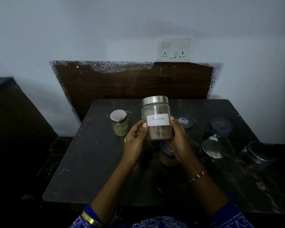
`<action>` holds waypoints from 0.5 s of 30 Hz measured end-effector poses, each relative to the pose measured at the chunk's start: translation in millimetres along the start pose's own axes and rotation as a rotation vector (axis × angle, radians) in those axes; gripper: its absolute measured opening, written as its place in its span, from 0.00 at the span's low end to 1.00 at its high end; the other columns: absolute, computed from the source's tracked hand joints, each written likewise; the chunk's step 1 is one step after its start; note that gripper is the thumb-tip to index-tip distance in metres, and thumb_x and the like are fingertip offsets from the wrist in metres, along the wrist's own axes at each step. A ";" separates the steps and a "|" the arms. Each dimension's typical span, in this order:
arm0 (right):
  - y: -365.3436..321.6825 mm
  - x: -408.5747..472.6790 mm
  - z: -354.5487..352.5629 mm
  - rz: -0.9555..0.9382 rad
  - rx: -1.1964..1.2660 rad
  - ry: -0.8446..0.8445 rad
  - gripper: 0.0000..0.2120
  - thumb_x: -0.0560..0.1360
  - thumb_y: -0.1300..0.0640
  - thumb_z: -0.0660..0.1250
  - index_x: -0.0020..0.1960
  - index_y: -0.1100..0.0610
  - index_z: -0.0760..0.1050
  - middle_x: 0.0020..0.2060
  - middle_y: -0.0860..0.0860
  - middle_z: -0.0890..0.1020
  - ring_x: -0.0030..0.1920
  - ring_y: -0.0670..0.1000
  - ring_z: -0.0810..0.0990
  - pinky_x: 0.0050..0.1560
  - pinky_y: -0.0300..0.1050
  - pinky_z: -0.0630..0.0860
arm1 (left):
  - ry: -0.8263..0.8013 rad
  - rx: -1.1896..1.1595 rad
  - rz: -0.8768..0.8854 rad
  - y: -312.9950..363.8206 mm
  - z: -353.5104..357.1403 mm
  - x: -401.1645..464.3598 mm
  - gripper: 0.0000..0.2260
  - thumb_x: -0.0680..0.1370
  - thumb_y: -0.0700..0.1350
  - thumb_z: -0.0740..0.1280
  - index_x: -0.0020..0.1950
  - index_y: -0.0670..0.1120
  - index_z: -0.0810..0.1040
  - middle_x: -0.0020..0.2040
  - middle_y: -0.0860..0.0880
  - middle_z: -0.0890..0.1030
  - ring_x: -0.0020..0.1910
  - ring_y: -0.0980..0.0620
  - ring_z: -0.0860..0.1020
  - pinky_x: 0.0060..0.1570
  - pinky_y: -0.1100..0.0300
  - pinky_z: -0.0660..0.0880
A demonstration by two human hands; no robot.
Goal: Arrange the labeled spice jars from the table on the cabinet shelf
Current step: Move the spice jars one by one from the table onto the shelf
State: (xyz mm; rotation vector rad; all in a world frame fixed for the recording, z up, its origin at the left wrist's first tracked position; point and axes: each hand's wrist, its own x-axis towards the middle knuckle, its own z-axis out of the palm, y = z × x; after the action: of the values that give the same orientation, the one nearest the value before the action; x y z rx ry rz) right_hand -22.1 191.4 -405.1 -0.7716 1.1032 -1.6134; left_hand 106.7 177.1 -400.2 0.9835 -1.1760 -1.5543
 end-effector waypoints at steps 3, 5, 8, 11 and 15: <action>-2.9 0.7 -3.5 -0.037 -0.074 -0.016 0.09 0.79 0.53 0.56 0.55 0.52 0.73 0.52 0.52 0.80 0.53 0.49 0.79 0.53 0.46 0.77 | -0.004 -0.010 0.031 6.5 1.6 -0.2 0.17 0.78 0.45 0.59 0.66 0.43 0.70 0.60 0.45 0.78 0.56 0.52 0.78 0.52 0.59 0.78; -7.8 4.7 -2.1 -0.060 -0.118 -0.061 0.12 0.74 0.47 0.60 0.55 0.50 0.73 0.54 0.52 0.80 0.54 0.50 0.79 0.53 0.46 0.78 | 0.000 -0.017 0.059 13.8 1.4 5.1 0.16 0.79 0.44 0.58 0.66 0.42 0.70 0.60 0.44 0.78 0.54 0.53 0.79 0.49 0.62 0.79; -21.4 15.6 7.7 -0.090 -0.160 -0.144 0.21 0.64 0.40 0.65 0.55 0.45 0.72 0.52 0.47 0.81 0.53 0.46 0.81 0.48 0.40 0.80 | -0.015 -0.016 0.105 31.0 -1.4 20.0 0.17 0.79 0.43 0.58 0.67 0.41 0.70 0.60 0.43 0.78 0.57 0.49 0.79 0.51 0.59 0.79; -41.5 34.1 28.4 -0.165 -0.207 -0.147 0.24 0.64 0.42 0.65 0.58 0.48 0.72 0.53 0.48 0.81 0.53 0.47 0.81 0.46 0.39 0.80 | -0.019 -0.026 0.167 57.1 -5.1 41.4 0.17 0.79 0.44 0.59 0.66 0.41 0.70 0.59 0.43 0.79 0.56 0.48 0.79 0.51 0.59 0.79; -83.9 69.9 68.5 -0.302 -0.249 -0.186 0.19 0.73 0.53 0.65 0.63 0.53 0.70 0.54 0.50 0.80 0.55 0.48 0.80 0.49 0.38 0.80 | -0.044 -0.039 0.309 109.8 -11.2 78.1 0.17 0.78 0.44 0.59 0.65 0.42 0.71 0.58 0.42 0.79 0.57 0.47 0.79 0.55 0.55 0.78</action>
State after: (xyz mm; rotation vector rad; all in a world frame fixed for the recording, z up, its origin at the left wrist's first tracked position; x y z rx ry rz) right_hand -14.4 112.6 -303.4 -1.2777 1.1033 -1.6268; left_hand 119.3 86.2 -301.0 0.7065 -1.2576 -1.3515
